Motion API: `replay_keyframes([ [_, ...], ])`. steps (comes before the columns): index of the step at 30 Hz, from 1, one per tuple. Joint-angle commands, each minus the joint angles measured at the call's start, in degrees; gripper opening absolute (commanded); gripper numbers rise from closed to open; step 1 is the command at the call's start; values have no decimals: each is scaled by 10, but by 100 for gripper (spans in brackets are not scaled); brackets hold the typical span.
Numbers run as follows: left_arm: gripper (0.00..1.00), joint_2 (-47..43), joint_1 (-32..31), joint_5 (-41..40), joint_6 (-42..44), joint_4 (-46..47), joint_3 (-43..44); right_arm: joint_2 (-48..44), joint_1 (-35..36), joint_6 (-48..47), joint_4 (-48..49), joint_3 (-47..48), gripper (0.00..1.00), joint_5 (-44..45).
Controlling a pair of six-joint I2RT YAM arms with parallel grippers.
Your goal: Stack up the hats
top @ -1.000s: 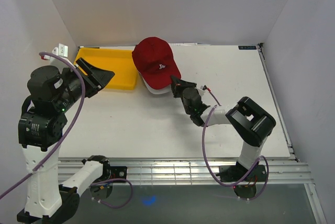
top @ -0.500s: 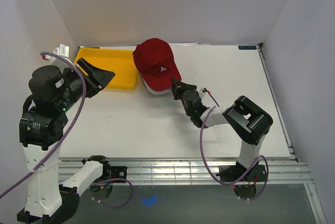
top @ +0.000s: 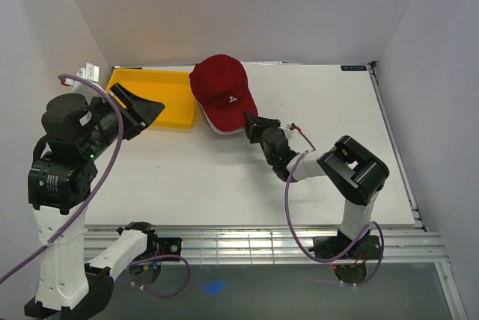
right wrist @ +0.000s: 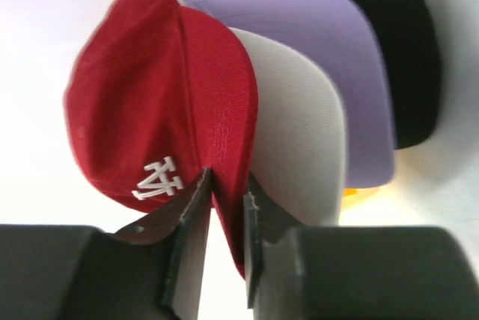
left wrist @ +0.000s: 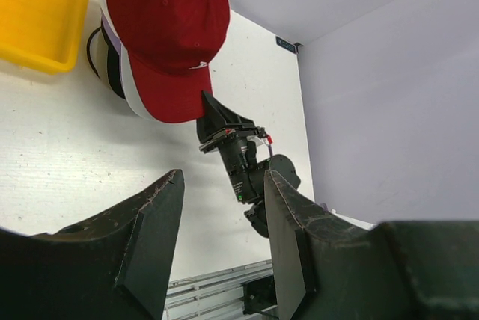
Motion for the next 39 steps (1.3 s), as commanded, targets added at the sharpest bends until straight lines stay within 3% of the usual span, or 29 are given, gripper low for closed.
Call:
replay_keyframes([
  [1, 57, -5, -2, -1, 5, 7, -4, 8, -1, -58, -96, 2, 31, -37],
  [3, 57, -5, -2, 1, 5, 8, -3, 0, -3, -66, -110, 9, 40, -41],
  [7, 57, -6, -3, -1, 5, 7, -3, -15, -3, -77, -129, 12, 49, -42],
  [19, 58, -8, -2, -1, 2, 13, -13, -66, -4, -103, -178, 20, 52, -46],
  [31, 60, -13, -3, 0, -4, 34, -37, -138, -4, -144, -240, -13, 67, -70],
  [37, 63, -23, -2, 28, 13, 48, -78, -281, -25, -279, -279, -93, 81, -142],
  [39, 63, -31, -3, 35, 24, 57, -106, -334, -48, -327, -326, -118, 100, -166],
])
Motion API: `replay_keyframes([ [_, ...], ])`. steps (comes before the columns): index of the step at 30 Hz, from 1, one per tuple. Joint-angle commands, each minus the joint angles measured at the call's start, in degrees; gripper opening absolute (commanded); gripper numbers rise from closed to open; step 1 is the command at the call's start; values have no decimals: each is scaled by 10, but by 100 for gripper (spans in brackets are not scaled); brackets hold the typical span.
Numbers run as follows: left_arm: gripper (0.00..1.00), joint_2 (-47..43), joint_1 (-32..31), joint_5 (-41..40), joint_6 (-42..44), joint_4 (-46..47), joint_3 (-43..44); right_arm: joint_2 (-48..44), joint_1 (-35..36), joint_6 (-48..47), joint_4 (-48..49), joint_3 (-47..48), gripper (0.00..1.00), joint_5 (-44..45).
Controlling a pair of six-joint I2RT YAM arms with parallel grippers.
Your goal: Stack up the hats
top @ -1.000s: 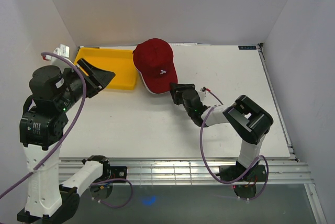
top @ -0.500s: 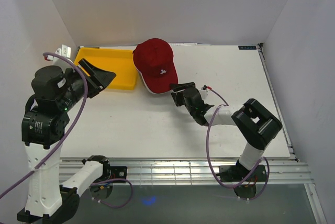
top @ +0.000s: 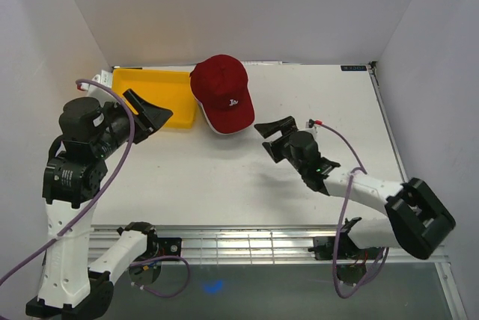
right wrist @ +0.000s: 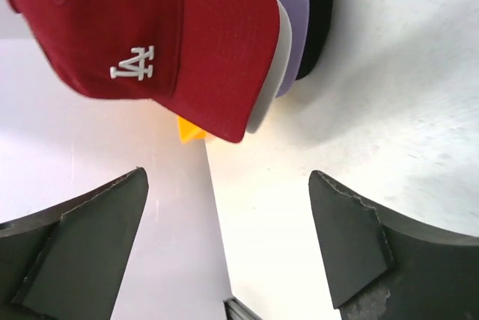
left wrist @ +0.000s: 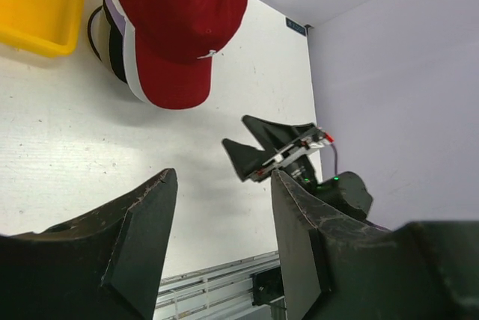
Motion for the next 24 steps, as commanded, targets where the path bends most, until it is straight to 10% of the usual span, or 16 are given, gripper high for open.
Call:
replay_keyframes([
  [1, 64, -12, -3, 31, 29, 24, -34, -125, -36, -165, -80, -41, 92, -57],
  [14, 64, -14, -2, 66, 57, 53, -78, -455, -66, -453, -505, 38, 89, 15],
  [24, 65, -14, -3, 74, 69, 56, -92, -477, -66, -472, -529, 61, 89, -9],
])
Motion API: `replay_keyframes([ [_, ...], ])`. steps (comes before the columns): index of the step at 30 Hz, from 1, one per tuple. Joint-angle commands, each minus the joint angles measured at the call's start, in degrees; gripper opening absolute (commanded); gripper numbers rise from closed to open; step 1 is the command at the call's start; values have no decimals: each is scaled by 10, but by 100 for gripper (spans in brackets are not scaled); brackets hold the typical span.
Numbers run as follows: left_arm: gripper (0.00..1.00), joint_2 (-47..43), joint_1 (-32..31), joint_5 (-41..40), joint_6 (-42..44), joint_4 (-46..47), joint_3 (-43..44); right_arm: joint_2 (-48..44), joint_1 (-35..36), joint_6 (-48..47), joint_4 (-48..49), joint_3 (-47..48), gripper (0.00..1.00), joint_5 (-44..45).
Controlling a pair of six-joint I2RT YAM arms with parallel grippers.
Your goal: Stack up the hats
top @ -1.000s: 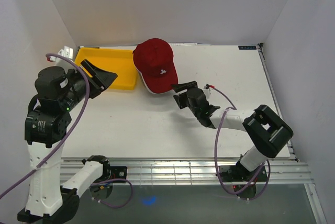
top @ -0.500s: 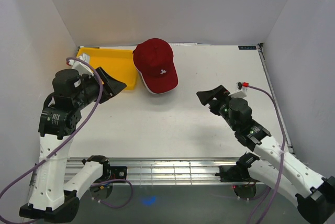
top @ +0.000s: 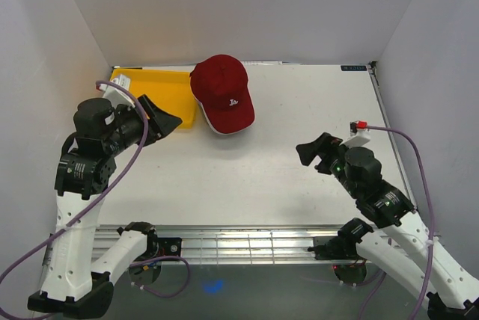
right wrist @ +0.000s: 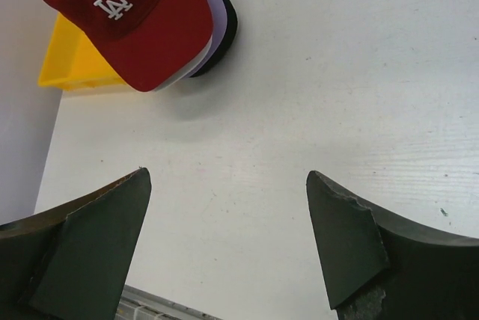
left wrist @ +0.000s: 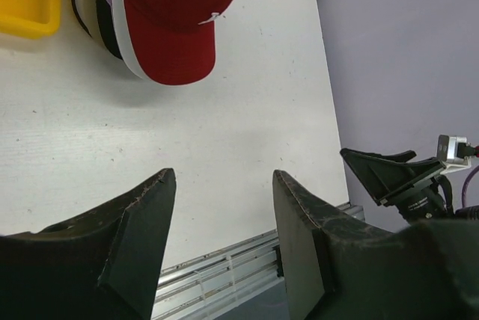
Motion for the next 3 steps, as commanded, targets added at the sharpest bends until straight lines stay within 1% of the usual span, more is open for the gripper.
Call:
replay_keyframes([
  [1, 65, -9, -3, 9, 16, 13, -4, 0, -1, -24, -19, 23, 89, 1],
  [3, 65, -13, -2, 11, 16, 13, -9, 0, -1, -26, -19, 25, 89, 5],
])
